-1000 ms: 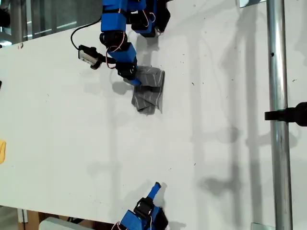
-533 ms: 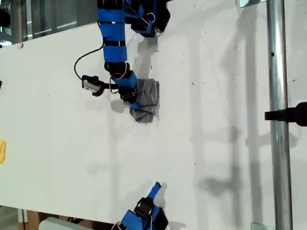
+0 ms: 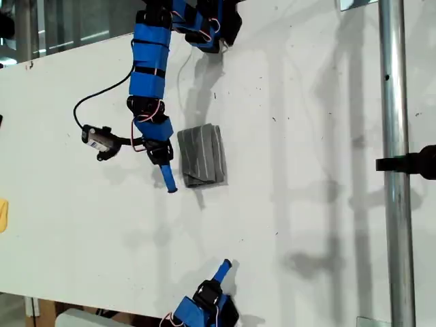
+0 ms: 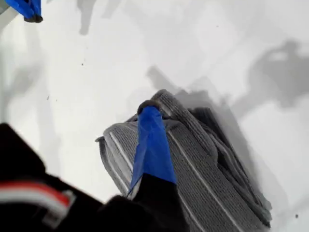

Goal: Grasp corners of a towel and fold twice.

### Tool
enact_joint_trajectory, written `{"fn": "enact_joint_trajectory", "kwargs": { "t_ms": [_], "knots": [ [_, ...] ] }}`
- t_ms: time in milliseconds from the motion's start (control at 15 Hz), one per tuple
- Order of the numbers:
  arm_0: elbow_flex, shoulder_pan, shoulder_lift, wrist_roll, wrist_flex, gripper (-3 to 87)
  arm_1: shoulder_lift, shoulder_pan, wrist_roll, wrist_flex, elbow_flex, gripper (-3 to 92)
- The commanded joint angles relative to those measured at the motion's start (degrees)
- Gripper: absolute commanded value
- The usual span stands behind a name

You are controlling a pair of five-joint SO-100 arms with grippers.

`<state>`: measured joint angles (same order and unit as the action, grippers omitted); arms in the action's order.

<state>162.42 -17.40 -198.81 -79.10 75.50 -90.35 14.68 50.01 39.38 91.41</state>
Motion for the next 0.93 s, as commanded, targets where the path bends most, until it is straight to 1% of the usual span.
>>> {"fn": "enact_joint_trajectory", "kwargs": {
  "t_ms": [0,133,200,267,400,467,533,600,667,733,800,867],
  "knots": [
    [0.4,3.3,-0.4,-3.7,-0.5,-2.7,-12.5,0.7,-0.4,6.6,2.4,58.6],
    [2.6,6.0,-0.4,-2.7,-0.8,-2.7,-26.9,0.7,2.9,13.9,14.2,58.5],
    [4.3,8.0,-0.4,-4.0,-0.6,-2.8,-35.2,0.8,5.9,18.0,21.8,58.5],
    [6.4,9.1,-0.5,-3.7,-2.2,-2.8,-45.3,0.8,9.8,20.7,31.8,58.5],
    [10.8,10.6,-0.5,-0.9,-7.4,-2.3,-70.8,-1.2,18.9,25.8,52.1,58.5],
    [13.1,11.1,-0.5,-0.9,-9.4,-1.8,-82.9,-2.7,23.7,30.8,58.6,58.5],
    [15.9,11.8,-0.5,-1.5,-9.9,-0.7,-93.2,-4.0,25.8,36.7,62.4,58.5],
    [16.4,12.9,-0.4,-2.5,-6.9,-1.2,-98.5,-4.3,26.2,40.0,65.1,55.0],
    [16.4,14.2,-0.4,-2.0,-4.8,-1.5,-97.2,-5.3,25.8,38.9,65.5,31.7],
    [16.4,16.7,-0.4,-2.2,-2.1,-0.4,-97.6,-4.9,28.9,39.7,66.8,2.5],
    [16.4,18.4,-0.4,3.0,-1.8,-2.7,-97.7,-4.7,31.1,41.0,68.1,0.2],
    [16.4,17.5,-0.4,10.7,-1.7,-2.5,-97.8,-4.7,32.3,40.3,70.1,-0.2]
  ]
}}
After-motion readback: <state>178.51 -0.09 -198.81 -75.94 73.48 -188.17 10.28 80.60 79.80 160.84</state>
